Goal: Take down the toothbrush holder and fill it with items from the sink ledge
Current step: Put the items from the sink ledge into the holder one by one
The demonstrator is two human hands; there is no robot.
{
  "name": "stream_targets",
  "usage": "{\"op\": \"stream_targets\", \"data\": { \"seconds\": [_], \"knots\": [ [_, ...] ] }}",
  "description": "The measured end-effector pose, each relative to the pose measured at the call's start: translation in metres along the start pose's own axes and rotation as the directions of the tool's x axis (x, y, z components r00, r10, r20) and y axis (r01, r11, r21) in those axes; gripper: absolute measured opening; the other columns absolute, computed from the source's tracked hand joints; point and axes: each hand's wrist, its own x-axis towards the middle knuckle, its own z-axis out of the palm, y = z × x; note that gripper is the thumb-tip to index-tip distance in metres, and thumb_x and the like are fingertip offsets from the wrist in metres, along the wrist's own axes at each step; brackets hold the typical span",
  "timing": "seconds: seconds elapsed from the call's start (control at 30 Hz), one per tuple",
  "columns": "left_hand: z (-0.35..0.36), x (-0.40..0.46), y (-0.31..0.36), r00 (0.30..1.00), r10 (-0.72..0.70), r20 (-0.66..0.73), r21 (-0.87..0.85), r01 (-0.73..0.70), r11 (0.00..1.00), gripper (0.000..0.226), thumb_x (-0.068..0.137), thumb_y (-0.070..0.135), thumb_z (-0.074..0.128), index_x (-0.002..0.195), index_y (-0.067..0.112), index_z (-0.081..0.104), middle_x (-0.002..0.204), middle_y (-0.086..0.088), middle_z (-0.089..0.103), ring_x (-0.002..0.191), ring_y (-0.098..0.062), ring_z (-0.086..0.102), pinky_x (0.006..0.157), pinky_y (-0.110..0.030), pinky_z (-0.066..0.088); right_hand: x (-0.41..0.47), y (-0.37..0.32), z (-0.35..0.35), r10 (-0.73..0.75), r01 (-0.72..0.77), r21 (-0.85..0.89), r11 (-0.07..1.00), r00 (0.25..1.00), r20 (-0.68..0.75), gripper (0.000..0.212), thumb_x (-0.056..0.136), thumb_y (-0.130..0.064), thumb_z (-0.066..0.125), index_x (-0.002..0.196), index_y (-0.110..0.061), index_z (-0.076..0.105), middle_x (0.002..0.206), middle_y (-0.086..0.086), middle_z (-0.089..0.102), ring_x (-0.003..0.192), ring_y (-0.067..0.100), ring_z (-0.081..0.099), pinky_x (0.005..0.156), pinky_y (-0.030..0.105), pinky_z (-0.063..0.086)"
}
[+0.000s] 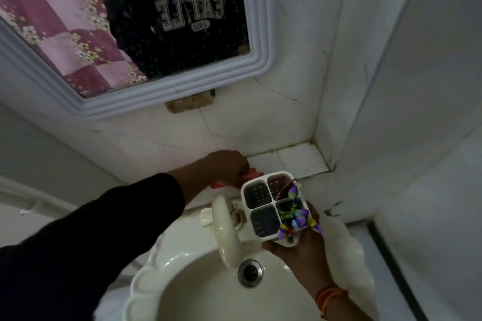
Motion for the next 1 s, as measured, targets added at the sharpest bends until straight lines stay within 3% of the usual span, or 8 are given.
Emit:
{"op": "stream_targets", "data": {
  "seconds": [0.17, 0.3, 0.5, 0.6, 0.67, 0.73, 0.87, 1.0],
  "knots": [
    [-0.065, -0.032, 0.007, 0.988, 0.063, -0.144, -0.101, -0.078, 0.992, 0.035, 0.089, 0.035, 0.069, 0.118, 0.015, 0.070, 0.100, -0.001, 0.066, 0.084, -0.010, 0.058, 0.080, -0.030, 0.051, 0.000, -0.006, -0.005, 0.041, -0.043, 0.057, 0.997, 0.999, 0.033, 0.109, 0.044, -0.022, 0.104, 0.137, -0.020, 0.048, 0.132, -0.005, 0.062, 0.119, -0.001, 0.062, 0.097, 0.017, 0.054],
    [-0.101, -0.056, 0.041, 0.951, 0.133, -0.279, -0.040, -0.150, 0.988, 0.035, 0.076, 0.034, 0.084, 0.108, 0.024, 0.073, 0.098, 0.010, 0.073, 0.085, -0.007, 0.065, 0.077, -0.023, 0.054, 0.001, -0.015, -0.008, 0.037, -0.041, 0.079, 0.996, 0.998, 0.045, 0.111, 0.045, -0.021, 0.103, 0.139, -0.019, 0.046, 0.133, -0.008, 0.061, 0.121, -0.004, 0.060, 0.095, 0.011, 0.052],
    [-0.083, -0.042, 0.076, 0.976, 0.189, -0.109, 0.038, -0.186, 0.982, 0.030, 0.075, 0.023, 0.083, 0.105, 0.021, 0.079, 0.097, 0.003, 0.076, 0.090, -0.013, 0.068, 0.072, -0.022, 0.050, 0.000, -0.022, -0.011, 0.055, -0.060, 0.076, 0.995, 0.996, 0.073, 0.106, 0.047, -0.020, 0.102, 0.137, -0.014, 0.049, 0.133, -0.009, 0.058, 0.118, -0.013, 0.057, 0.094, 0.003, 0.047],
    [-0.082, -0.037, 0.059, 0.979, 0.195, -0.055, -0.245, -0.203, 0.948, 0.027, 0.079, 0.025, 0.080, 0.106, 0.022, 0.079, 0.099, 0.005, 0.079, 0.090, -0.012, 0.073, 0.080, -0.024, 0.055, 0.001, -0.020, -0.013, 0.085, -0.093, 0.084, 0.992, 0.992, 0.088, 0.107, 0.047, -0.025, 0.102, 0.139, -0.015, 0.049, 0.132, -0.008, 0.062, 0.118, -0.010, 0.058, 0.092, 0.005, 0.049],
    [-0.083, -0.036, 0.040, 0.991, 0.134, -0.026, -0.612, -0.122, 0.781, 0.020, 0.085, 0.018, 0.075, 0.105, 0.018, 0.079, 0.097, 0.001, 0.080, 0.082, -0.012, 0.077, 0.073, -0.024, 0.060, 0.001, -0.021, -0.013, 0.099, -0.107, 0.080, 0.991, 0.990, 0.096, 0.106, 0.047, -0.025, 0.102, 0.139, -0.016, 0.049, 0.130, -0.009, 0.063, 0.118, -0.012, 0.057, 0.089, 0.003, 0.049],
    [-0.073, -0.029, 0.021, 0.999, -0.012, -0.037, -0.736, -0.019, 0.677, 0.019, 0.090, 0.014, 0.071, 0.108, 0.011, 0.077, 0.096, -0.002, 0.080, 0.075, -0.011, 0.077, 0.066, -0.019, 0.059, 0.002, -0.022, -0.014, 0.110, -0.118, 0.086, 0.989, 0.989, 0.094, 0.103, 0.048, -0.017, 0.102, 0.137, -0.014, 0.050, 0.127, -0.007, 0.065, 0.117, -0.013, 0.058, 0.086, 0.000, 0.048],
    [-0.022, -0.003, -0.009, 0.992, -0.094, -0.081, -0.282, 0.067, 0.957, 0.030, 0.091, 0.021, 0.067, 0.116, 0.005, 0.073, 0.116, -0.011, 0.074, 0.105, -0.023, 0.070, 0.088, -0.023, 0.047, 0.003, -0.024, -0.017, 0.128, -0.138, 0.100, 0.985, 0.987, 0.099, 0.094, 0.050, -0.004, 0.101, 0.130, -0.017, 0.052, 0.118, -0.011, 0.068, 0.104, -0.021, 0.061, 0.079, -0.002, 0.048],
    [0.020, 0.012, -0.015, 0.990, -0.123, -0.064, -0.036, 0.121, 0.992, 0.049, 0.085, 0.032, 0.072, 0.127, 0.010, 0.062, 0.125, -0.014, 0.061, 0.113, -0.030, 0.062, 0.094, -0.041, 0.054, 0.003, -0.025, -0.019, 0.149, -0.159, 0.102, 0.982, 0.983, 0.105, 0.096, 0.051, -0.005, 0.100, 0.133, -0.018, 0.052, 0.120, -0.012, 0.068, 0.105, -0.019, 0.061, 0.080, 0.000, 0.050]
  ]
}}
